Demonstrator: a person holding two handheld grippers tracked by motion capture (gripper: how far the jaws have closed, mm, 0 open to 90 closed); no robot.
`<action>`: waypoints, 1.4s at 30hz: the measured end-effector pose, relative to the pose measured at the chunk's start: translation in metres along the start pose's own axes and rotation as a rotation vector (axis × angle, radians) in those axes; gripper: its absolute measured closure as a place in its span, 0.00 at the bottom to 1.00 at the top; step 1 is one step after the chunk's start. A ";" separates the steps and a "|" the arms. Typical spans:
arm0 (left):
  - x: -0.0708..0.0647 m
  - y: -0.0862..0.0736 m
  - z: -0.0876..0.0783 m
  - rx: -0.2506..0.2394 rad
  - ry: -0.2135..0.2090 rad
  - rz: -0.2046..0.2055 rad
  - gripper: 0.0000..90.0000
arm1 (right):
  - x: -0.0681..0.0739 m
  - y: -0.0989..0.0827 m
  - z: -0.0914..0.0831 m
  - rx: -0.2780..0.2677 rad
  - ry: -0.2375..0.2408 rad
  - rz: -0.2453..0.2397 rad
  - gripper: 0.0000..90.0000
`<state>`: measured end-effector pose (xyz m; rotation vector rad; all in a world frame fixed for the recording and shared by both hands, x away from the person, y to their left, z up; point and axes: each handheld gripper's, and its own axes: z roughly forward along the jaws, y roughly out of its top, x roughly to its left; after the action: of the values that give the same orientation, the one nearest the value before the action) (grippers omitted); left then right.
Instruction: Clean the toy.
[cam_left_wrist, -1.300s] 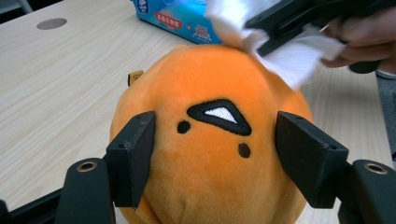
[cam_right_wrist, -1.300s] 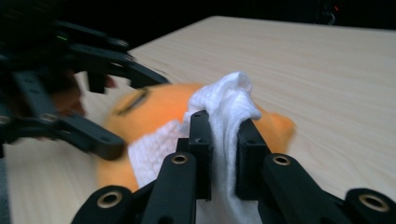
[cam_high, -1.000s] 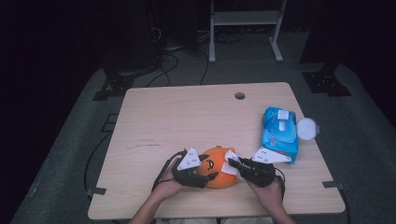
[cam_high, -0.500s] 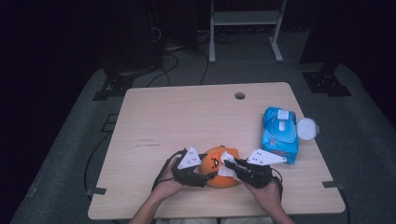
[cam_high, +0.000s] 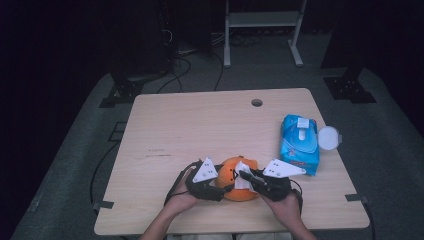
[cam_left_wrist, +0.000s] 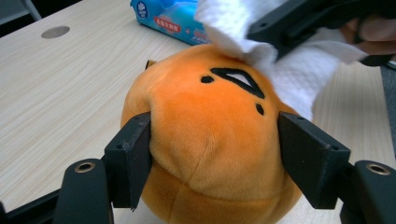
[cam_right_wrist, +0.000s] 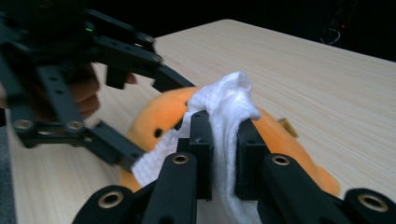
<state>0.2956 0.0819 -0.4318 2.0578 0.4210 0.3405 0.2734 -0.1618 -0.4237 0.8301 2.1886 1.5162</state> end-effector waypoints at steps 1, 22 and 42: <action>0.001 0.000 -0.001 -0.005 0.000 -0.010 0.31 | -0.004 -0.002 0.000 0.004 -0.008 0.013 0.89; 0.004 -0.003 0.007 0.014 -0.028 -0.138 0.21 | -0.024 -0.010 -0.010 -0.012 -0.060 0.101 0.89; -0.007 0.002 0.006 0.006 -0.001 -0.016 0.38 | 0.002 0.009 -0.008 -0.036 -0.005 -0.013 0.88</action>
<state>0.2922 0.0732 -0.4336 2.0595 0.4374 0.3289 0.2699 -0.1643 -0.4121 0.8054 2.1532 1.5409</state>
